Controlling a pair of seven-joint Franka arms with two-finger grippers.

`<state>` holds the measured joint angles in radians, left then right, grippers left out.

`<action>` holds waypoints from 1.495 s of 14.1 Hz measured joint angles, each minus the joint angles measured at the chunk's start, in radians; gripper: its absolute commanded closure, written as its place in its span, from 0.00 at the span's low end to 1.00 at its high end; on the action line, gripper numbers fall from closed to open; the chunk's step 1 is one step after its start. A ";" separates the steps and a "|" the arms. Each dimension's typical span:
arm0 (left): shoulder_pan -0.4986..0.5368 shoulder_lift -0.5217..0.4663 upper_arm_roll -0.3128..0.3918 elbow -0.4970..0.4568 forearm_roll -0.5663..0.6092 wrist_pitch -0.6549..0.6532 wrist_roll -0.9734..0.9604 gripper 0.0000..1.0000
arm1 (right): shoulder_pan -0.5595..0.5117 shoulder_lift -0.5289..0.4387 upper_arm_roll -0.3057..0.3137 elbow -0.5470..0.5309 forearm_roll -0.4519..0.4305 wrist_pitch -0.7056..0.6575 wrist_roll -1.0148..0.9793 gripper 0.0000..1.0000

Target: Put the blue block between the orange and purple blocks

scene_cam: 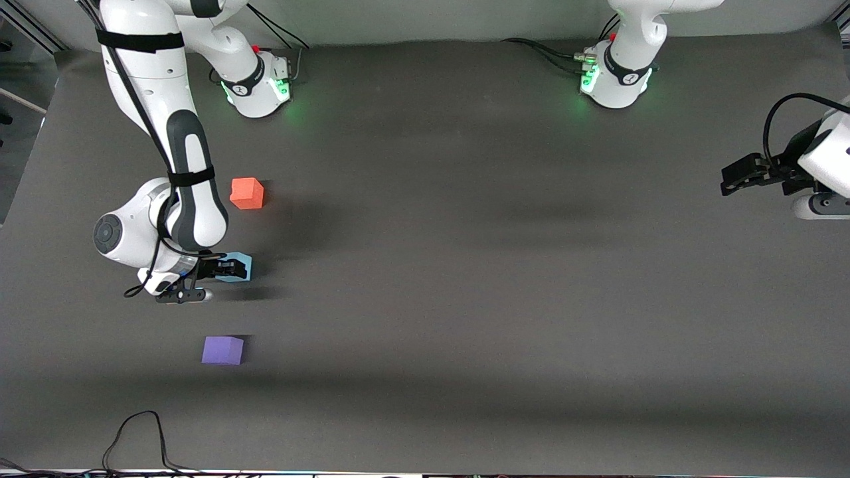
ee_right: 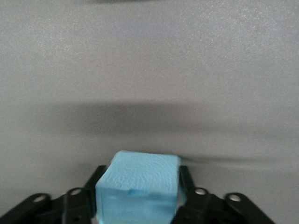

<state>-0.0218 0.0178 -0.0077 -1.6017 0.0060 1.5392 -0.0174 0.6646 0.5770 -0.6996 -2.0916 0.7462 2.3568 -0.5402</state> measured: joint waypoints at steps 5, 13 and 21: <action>0.000 0.000 0.000 0.000 0.000 0.000 0.000 0.00 | 0.005 -0.017 -0.011 0.037 -0.035 -0.012 0.006 0.00; 0.000 0.000 0.001 0.000 0.000 0.001 0.000 0.00 | 0.031 -0.356 -0.029 0.229 -0.430 -0.472 0.262 0.00; 0.000 0.000 0.001 0.000 0.000 0.001 0.000 0.00 | 0.153 -0.449 -0.092 0.555 -0.593 -0.848 0.331 0.00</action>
<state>-0.0213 0.0178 -0.0065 -1.6016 0.0060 1.5403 -0.0174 0.8175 0.1282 -0.7919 -1.5365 0.1535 1.5086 -0.2091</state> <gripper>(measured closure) 0.000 0.000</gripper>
